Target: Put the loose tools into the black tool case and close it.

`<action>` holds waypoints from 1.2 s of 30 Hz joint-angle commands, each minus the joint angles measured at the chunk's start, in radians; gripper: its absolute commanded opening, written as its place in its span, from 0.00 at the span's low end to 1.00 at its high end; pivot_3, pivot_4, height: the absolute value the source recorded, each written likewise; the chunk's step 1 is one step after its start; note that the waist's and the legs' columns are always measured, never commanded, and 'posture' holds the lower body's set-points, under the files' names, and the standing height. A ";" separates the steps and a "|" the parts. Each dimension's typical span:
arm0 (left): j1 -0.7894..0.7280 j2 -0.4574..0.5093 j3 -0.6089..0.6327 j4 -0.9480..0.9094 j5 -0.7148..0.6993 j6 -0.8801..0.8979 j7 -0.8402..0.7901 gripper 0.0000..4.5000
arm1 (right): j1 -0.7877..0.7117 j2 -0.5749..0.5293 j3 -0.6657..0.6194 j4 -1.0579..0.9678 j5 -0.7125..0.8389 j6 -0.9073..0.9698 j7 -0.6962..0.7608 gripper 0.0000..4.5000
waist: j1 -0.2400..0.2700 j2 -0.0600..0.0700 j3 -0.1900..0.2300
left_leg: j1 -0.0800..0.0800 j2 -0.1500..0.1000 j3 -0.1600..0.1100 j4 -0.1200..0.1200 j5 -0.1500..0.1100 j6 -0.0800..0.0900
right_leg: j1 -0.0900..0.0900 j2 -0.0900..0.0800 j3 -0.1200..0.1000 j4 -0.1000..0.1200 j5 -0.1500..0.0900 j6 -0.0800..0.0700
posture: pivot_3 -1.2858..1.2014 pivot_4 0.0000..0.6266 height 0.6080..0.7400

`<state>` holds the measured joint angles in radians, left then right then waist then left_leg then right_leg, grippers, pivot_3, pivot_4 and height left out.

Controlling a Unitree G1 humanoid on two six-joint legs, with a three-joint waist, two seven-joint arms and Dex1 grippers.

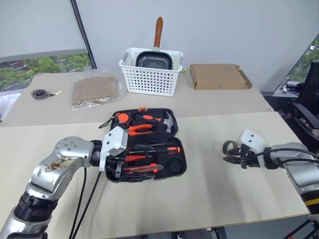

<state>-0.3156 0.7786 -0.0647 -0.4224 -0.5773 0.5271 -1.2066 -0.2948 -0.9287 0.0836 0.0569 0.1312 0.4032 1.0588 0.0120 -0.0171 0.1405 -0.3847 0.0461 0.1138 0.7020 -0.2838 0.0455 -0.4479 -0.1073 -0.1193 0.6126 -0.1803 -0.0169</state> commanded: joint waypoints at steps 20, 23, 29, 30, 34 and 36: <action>0.263 0.092 0.242 -0.073 -0.043 -0.010 0.068 1.00 | -0.343 0.072 0.341 -0.536 0.075 0.248 0.244 0.01 | -0.001 0.001 0.000 | 0.000 0.002 0.000 -0.002 0.001 -0.002 | -0.004 0.001 -0.001 0.001 -0.001 -0.001 | 0.52 0.24 0.70; 0.297 0.090 0.271 -0.085 -0.042 -0.013 0.081 1.00 | -0.403 0.076 0.425 -0.494 0.024 0.220 0.289 0.01 | 0.009 0.001 0.000 | -0.001 0.001 -0.001 -0.002 0.000 -0.002 | -0.005 -0.001 -0.002 0.000 -0.001 -0.001 | 0.52 0.24 0.70; 0.332 0.078 0.281 -0.116 -0.042 -0.017 0.106 1.00 | -0.494 0.110 0.522 -0.400 -0.053 0.173 0.344 0.01 | 0.004 0.001 0.000 | -0.004 -0.001 0.000 -0.001 0.000 -0.001 | -0.006 -0.002 -0.001 -0.001 0.000 -0.002 | 0.52 0.24 0.70; 0.331 0.076 0.279 -0.118 -0.042 -0.017 0.111 1.00 | -0.501 0.114 0.531 -0.388 -0.065 0.171 0.349 0.01 | 0.004 0.001 0.000 | -0.004 -0.001 0.000 -0.001 0.000 -0.002 | -0.006 -0.002 -0.001 0.000 0.000 -0.002 | 0.52 0.24 0.70; 0.329 0.070 0.273 -0.131 -0.042 -0.013 0.130 1.00 | -0.516 0.134 0.551 -0.354 -0.100 0.163 0.359 0.01 | 0.002 0.001 0.000 | -0.004 0.000 0.000 -0.002 0.003 -0.006 | -0.007 -0.001 -0.002 0.001 0.000 -0.002 | 0.52 0.24 0.70; 0.330 0.069 0.271 -0.135 -0.043 -0.011 0.137 1.00 | -0.515 0.145 0.548 -0.354 -0.098 0.172 0.366 0.01 | 0.000 0.001 0.000 | -0.004 0.000 0.000 -0.002 0.002 -0.005 | -0.007 -0.001 -0.002 0.001 0.000 -0.002 | 0.52 0.24 0.70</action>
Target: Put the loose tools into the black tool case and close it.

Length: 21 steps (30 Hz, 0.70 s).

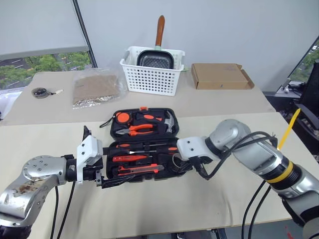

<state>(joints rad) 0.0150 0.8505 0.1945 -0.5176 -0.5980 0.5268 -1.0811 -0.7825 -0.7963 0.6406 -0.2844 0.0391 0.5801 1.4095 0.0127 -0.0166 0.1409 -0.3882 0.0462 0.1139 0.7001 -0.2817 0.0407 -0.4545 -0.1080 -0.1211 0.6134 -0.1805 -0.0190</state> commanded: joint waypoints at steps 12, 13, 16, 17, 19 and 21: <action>-0.029 0.008 0.000 -0.027 -0.028 -0.003 0.013 1.00 | -0.025 0.052 -0.087 -0.018 0.011 0.026 -0.017 0.83 | 0.000 0.000 0.000 | 0.001 0.000 0.000 0.000 0.000 0.000 | 0.000 0.000 0.000 0.002 0.000 0.000 | 0.52 0.24 0.70; -0.031 0.009 0.001 -0.024 -0.029 -0.003 0.012 1.00 | -0.026 0.053 -0.102 -0.014 0.015 0.029 -0.023 0.88 | 0.000 0.000 0.000 | 0.001 0.000 0.000 0.000 0.000 0.000 | 0.000 0.000 0.000 0.002 0.000 0.000 | 0.52 0.24 0.70; -0.036 -0.015 0.029 0.013 -0.041 -0.001 0.035 1.00 | -0.021 0.095 -0.211 0.034 0.077 0.062 -0.083 1.00 | -0.001 0.000 0.000 | 0.001 0.001 0.000 0.000 0.000 0.000 | 0.000 0.000 0.000 0.002 0.000 0.000 | 0.52 0.24 0.70; -0.035 -0.022 0.037 0.029 -0.039 -0.002 0.046 1.00 | -0.020 0.114 -0.246 0.058 0.094 0.071 -0.110 1.00 | -0.001 0.000 0.000 | 0.001 0.001 0.000 0.000 0.000 0.000 | 0.000 0.001 0.000 0.002 0.000 0.000 | 0.52 0.24 0.70; -0.039 -0.055 0.053 0.076 -0.031 -0.015 0.090 1.00 | -0.020 0.168 -0.328 0.145 0.123 0.087 -0.188 1.00 | -0.001 0.000 0.000 | 0.001 0.001 0.000 0.000 0.000 0.000 | 0.000 0.001 0.000 0.002 0.001 -0.001 | 0.52 0.24 0.70; -0.077 -0.119 0.073 0.156 -0.029 -0.009 0.178 1.00 | -0.022 0.222 -0.401 0.286 0.115 0.025 -0.296 1.00 | -0.001 0.000 0.000 | 0.001 0.001 0.000 0.000 0.001 -0.001 | 0.000 0.001 0.000 0.002 0.002 -0.002 | 0.52 0.24 0.70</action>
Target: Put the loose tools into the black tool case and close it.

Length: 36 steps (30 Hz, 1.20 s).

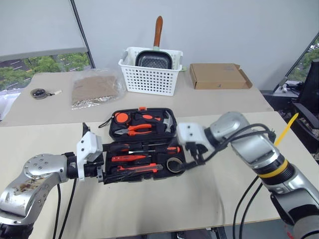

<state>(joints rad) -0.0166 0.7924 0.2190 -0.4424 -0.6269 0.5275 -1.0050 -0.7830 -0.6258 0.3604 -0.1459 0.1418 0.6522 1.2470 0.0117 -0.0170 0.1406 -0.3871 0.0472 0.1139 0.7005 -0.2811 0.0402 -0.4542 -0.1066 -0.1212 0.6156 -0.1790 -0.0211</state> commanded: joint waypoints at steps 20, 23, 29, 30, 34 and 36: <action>-0.574 -0.106 0.034 0.914 0.126 0.094 0.214 1.00 | -0.298 0.369 -0.422 0.974 0.119 0.133 -0.495 0.76 | -0.032 -0.002 0.000 | -0.001 -0.001 0.001 -0.005 0.009 -0.010 | -0.002 0.000 -0.001 0.009 0.006 -0.009 | 0.52 0.24 0.70; -0.588 -0.104 0.044 0.938 0.118 0.112 0.210 1.00 | -0.305 0.380 -0.410 1.000 0.104 0.108 -0.500 0.53 | -0.034 -0.002 0.000 | -0.001 -0.001 0.001 -0.006 0.009 -0.010 | -0.002 0.000 -0.001 0.009 0.005 -0.008 | 0.52 0.24 0.70; -0.587 -0.097 0.055 0.954 0.111 0.137 0.204 1.00 | -0.324 0.388 -0.425 1.032 0.110 0.084 -0.503 0.09 | -0.041 -0.002 0.000 | -0.001 -0.001 0.001 -0.005 0.010 -0.011 | -0.002 -0.001 0.000 0.009 0.005 -0.007 | 0.52 0.24 0.70; -0.584 -0.098 0.058 0.954 0.107 0.144 0.200 1.00 | -0.326 0.389 -0.428 1.035 0.113 0.084 -0.502 0.01 | -0.043 -0.002 0.000 | -0.001 -0.001 0.001 -0.005 0.010 -0.011 | -0.002 -0.001 0.000 0.009 0.005 -0.006 | 0.52 0.24 0.70; -0.582 -0.105 0.071 0.966 0.100 0.159 0.199 1.00 | -0.330 0.390 -0.431 1.041 0.114 0.077 -0.504 0.00 | -0.046 -0.002 0.000 | -0.001 -0.001 0.000 -0.005 0.010 -0.011 | -0.002 -0.001 0.000 0.011 0.004 -0.005 | 0.52 0.24 0.70; -0.593 -0.110 0.082 0.989 0.091 0.171 0.198 1.00 | -0.330 0.392 -0.435 1.042 0.117 0.073 -0.507 0.00 | -0.047 -0.002 0.000 | -0.001 -0.001 0.000 -0.005 0.010 -0.011 | -0.002 -0.001 0.000 0.010 0.005 -0.006 | 0.52 0.24 0.70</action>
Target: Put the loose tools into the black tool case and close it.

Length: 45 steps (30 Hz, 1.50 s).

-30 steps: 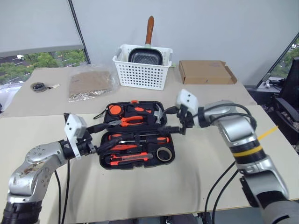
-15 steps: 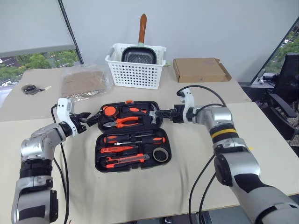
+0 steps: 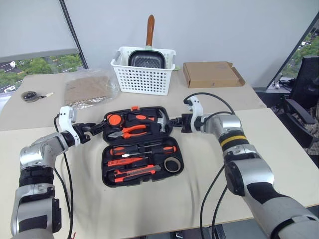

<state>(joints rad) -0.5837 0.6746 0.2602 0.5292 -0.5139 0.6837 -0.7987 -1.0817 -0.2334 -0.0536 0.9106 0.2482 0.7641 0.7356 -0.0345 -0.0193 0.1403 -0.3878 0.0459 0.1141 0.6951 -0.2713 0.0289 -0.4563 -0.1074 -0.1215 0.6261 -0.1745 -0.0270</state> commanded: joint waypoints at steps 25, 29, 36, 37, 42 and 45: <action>-0.020 0.037 0.027 -0.001 -0.043 0.074 -0.265 0.01 | -0.038 0.025 -0.092 -0.057 0.056 -0.180 -0.023 0.00 | -0.006 0.000 0.000 | -0.001 -0.001 0.000 0.000 0.000 0.000 | -0.001 -0.001 0.000 -0.001 0.001 0.000 | 0.52 0.24 0.70; -0.051 0.019 0.021 0.007 -0.027 0.027 -0.254 0.01 | -0.027 0.024 -0.102 -0.088 0.072 -0.203 0.000 0.00 | -0.004 0.000 0.000 | -0.002 -0.001 0.000 -0.001 0.000 0.000 | -0.002 -0.001 0.000 -0.001 0.001 0.000 | 0.52 0.24 0.70; -0.053 0.055 0.023 0.088 0.011 0.002 -0.245 0.01 | 0.001 0.012 -0.090 -0.099 0.046 -0.203 -0.018 0.00 | -0.005 0.000 0.000 | -0.002 -0.001 0.000 -0.001 0.000 0.000 | -0.001 -0.001 0.000 -0.002 0.001 0.000 | 0.52 0.24 0.70; -0.047 0.061 0.031 0.093 0.005 0.004 -0.245 0.01 | 0.005 0.013 -0.090 -0.104 0.046 -0.201 -0.018 0.00 | -0.006 0.000 0.000 | -0.002 -0.001 0.000 -0.001 0.000 0.000 | -0.002 -0.001 0.000 -0.002 0.001 0.000 | 0.52 0.24 0.70; -0.015 0.076 0.056 0.096 0.002 -0.002 -0.215 0.21 | 0.018 0.020 -0.084 -0.117 0.047 -0.190 -0.017 0.00 | -0.007 0.000 0.001 | -0.003 -0.001 0.000 -0.001 0.000 0.000 | -0.002 -0.001 0.000 -0.001 0.001 0.000 | 0.52 0.24 0.70; 0.012 0.074 0.070 0.083 0.004 -0.008 -0.190 0.47 | 0.015 0.025 -0.083 -0.109 0.044 -0.194 -0.021 0.00 | -0.007 0.000 0.001 | -0.002 -0.001 0.000 -0.001 0.000 0.000 | -0.002 -0.001 0.000 -0.001 0.001 0.000 | 0.52 0.24 0.70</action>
<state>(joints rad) -0.5788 0.7280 0.3021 0.6326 -0.5087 0.6882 -0.9959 -1.0340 -0.2050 -0.1068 0.8712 0.2585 0.6113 0.7060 -0.0418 -0.0192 0.1408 -0.3900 0.0451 0.1142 0.6942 -0.2713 0.0289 -0.4582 -0.1082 -0.1213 0.6249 -0.1739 -0.0270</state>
